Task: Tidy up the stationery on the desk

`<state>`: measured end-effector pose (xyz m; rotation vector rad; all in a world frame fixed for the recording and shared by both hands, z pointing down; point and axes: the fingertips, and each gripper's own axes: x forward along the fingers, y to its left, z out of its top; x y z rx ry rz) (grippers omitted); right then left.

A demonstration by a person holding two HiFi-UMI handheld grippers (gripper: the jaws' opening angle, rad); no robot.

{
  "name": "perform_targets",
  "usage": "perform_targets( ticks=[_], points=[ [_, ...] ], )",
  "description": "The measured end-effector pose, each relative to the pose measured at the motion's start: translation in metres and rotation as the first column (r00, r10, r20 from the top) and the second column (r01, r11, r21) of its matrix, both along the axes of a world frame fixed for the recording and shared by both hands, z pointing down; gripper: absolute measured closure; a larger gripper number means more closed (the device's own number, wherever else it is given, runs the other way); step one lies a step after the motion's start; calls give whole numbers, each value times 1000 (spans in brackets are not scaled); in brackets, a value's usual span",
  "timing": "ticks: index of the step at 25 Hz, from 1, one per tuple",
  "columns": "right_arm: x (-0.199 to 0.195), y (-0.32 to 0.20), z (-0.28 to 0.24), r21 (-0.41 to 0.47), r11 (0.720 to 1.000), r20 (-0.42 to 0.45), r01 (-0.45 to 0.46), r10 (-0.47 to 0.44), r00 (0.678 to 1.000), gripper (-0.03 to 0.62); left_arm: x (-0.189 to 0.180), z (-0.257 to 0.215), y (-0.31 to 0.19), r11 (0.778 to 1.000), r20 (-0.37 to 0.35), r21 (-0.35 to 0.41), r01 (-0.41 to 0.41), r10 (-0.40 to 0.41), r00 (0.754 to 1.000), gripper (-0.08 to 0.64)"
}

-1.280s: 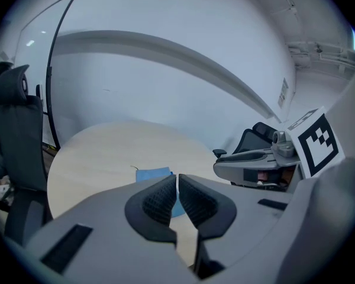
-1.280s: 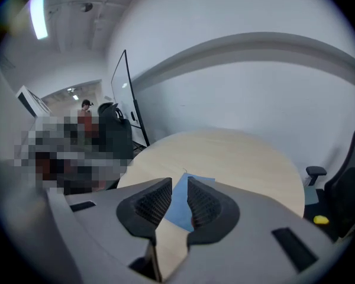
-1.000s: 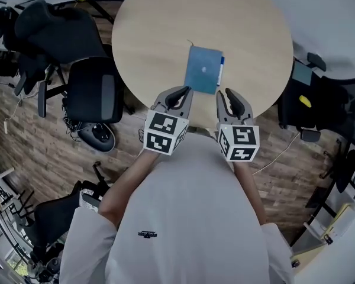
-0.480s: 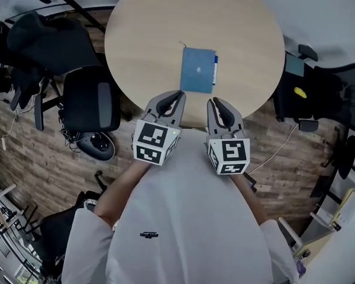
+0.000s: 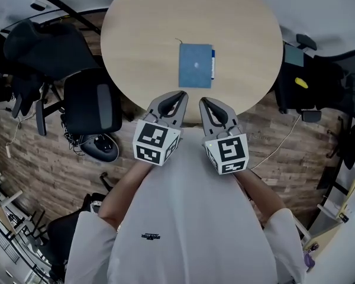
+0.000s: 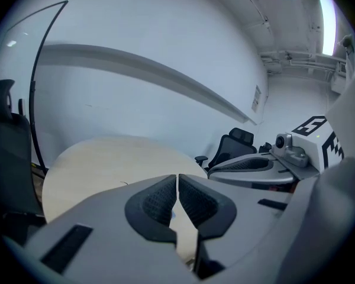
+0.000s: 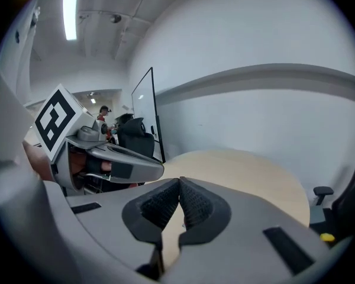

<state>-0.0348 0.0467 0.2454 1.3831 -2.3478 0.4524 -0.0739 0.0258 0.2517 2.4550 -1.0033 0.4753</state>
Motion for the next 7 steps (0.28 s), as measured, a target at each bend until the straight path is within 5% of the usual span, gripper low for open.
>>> perform_targets(
  ticks=[7],
  points=[
    [13,9,1,1,999,5,-49,49,999,560,7,-1,10,1000,17,11,-15,14,1000,532]
  ],
)
